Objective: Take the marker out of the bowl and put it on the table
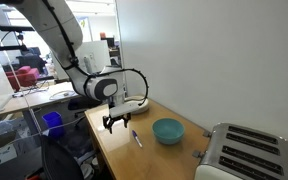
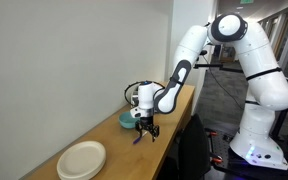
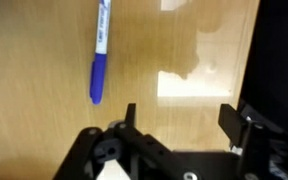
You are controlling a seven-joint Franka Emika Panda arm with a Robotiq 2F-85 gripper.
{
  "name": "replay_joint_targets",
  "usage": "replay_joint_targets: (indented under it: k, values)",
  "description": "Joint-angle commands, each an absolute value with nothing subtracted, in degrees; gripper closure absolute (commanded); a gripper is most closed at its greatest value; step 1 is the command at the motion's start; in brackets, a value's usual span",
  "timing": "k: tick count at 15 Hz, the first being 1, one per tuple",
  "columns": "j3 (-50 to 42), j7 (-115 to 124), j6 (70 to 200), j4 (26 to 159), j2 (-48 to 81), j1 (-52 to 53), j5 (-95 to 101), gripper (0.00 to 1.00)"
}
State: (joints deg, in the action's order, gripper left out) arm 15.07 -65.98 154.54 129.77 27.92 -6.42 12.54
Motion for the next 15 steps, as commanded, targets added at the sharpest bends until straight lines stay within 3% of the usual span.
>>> replay_joint_targets:
  k: [1, 6, 15]
  values:
    - [13.7, -64.6, 154.9, 137.7, 18.3, -5.4, 13.3, 0.00]
    - [14.6, -69.9, 149.0, 141.1, 9.6, -6.6, 6.0, 0.00]
    - [7.2, -75.9, 137.0, 139.4, 1.5, -3.4, 3.2, 0.00]
